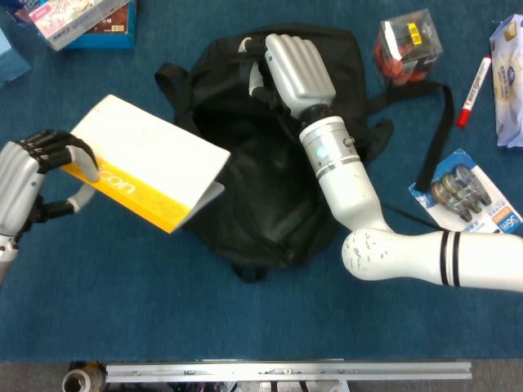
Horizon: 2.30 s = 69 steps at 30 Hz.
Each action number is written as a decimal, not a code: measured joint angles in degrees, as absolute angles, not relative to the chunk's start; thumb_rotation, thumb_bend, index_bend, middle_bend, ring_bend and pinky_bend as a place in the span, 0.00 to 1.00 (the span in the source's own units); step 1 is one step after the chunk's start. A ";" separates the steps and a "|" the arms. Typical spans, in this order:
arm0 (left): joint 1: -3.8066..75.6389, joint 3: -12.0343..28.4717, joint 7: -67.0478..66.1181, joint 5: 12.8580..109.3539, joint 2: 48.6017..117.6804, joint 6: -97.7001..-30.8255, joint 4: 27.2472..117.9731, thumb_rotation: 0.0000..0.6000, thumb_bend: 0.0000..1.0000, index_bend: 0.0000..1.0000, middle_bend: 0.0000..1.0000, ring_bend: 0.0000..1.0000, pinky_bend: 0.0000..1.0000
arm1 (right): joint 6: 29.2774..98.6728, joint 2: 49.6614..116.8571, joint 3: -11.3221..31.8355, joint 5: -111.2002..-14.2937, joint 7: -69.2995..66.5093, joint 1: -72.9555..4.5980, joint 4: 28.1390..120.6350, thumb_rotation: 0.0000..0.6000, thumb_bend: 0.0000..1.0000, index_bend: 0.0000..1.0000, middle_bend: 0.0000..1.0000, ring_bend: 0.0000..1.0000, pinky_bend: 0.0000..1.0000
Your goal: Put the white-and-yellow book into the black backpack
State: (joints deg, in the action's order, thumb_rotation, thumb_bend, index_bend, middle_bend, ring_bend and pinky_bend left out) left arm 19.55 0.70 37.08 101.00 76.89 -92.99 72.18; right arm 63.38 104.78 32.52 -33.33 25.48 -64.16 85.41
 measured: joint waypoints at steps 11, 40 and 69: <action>22.33 0.13 37.72 102.86 79.52 -91.54 72.58 1.00 0.35 0.65 0.57 0.44 0.45 | 63.56 106.14 33.97 -32.62 23.68 -65.84 84.54 1.00 0.97 0.64 0.66 0.77 0.99; 27.78 0.23 38.98 103.93 84.99 -89.82 72.34 1.00 0.35 0.66 0.57 0.44 0.45 | 62.87 107.04 35.17 -30.37 21.48 -67.38 81.98 1.00 0.97 0.64 0.66 0.77 0.99; 30.00 1.66 42.14 101.48 91.70 -90.87 71.02 1.00 0.35 0.66 0.57 0.44 0.45 | 62.32 107.20 35.56 -29.10 20.48 -68.24 80.74 1.00 0.96 0.64 0.66 0.77 0.99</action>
